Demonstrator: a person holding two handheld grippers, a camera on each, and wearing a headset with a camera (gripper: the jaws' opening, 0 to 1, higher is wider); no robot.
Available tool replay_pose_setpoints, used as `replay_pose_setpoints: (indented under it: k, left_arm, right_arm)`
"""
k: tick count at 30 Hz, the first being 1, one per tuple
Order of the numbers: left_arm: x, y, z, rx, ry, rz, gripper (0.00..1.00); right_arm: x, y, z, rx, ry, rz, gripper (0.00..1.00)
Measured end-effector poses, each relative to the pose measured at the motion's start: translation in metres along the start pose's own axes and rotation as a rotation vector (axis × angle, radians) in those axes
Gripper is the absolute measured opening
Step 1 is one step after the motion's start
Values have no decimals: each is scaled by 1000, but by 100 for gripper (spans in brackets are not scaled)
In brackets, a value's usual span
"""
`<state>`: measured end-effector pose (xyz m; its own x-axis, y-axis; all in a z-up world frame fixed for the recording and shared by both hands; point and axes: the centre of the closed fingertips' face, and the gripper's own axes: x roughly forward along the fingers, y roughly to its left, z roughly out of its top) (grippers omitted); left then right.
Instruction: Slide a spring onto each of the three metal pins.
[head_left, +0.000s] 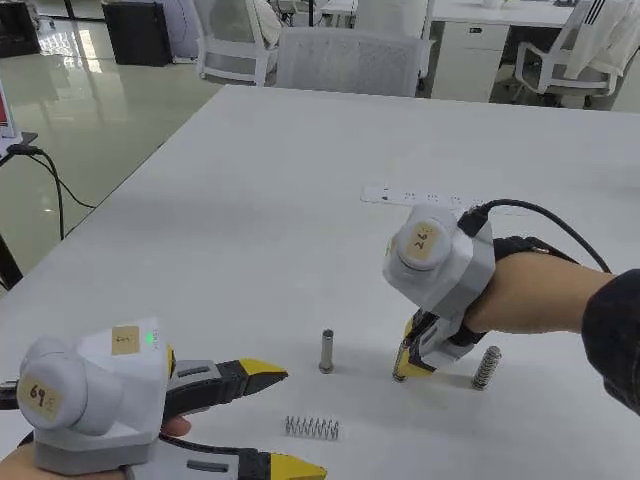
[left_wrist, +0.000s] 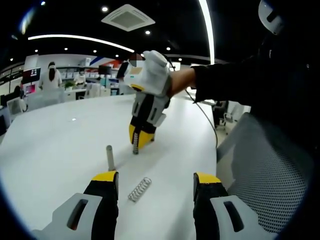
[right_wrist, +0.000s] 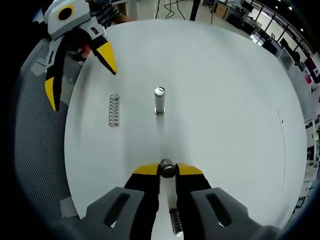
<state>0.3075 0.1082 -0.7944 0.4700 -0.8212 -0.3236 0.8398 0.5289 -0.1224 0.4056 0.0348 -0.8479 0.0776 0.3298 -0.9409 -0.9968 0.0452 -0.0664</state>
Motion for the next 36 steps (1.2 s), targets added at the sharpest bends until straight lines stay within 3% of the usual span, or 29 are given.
replay_pose_setpoints:
  k: [20,29,36]
  left_arm:
    - [1,0,-1,4,3,-3,55]
    - [1,0,-1,6,3,-3,55]
    - [1,-1,-1,10,7,-6,55]
  right_arm:
    - [-9,10,-18,35,2,-7,12]
    - [-11,26,-17,27,-1,6,12]
    - [-13,45,-5,5,-23,36,12]
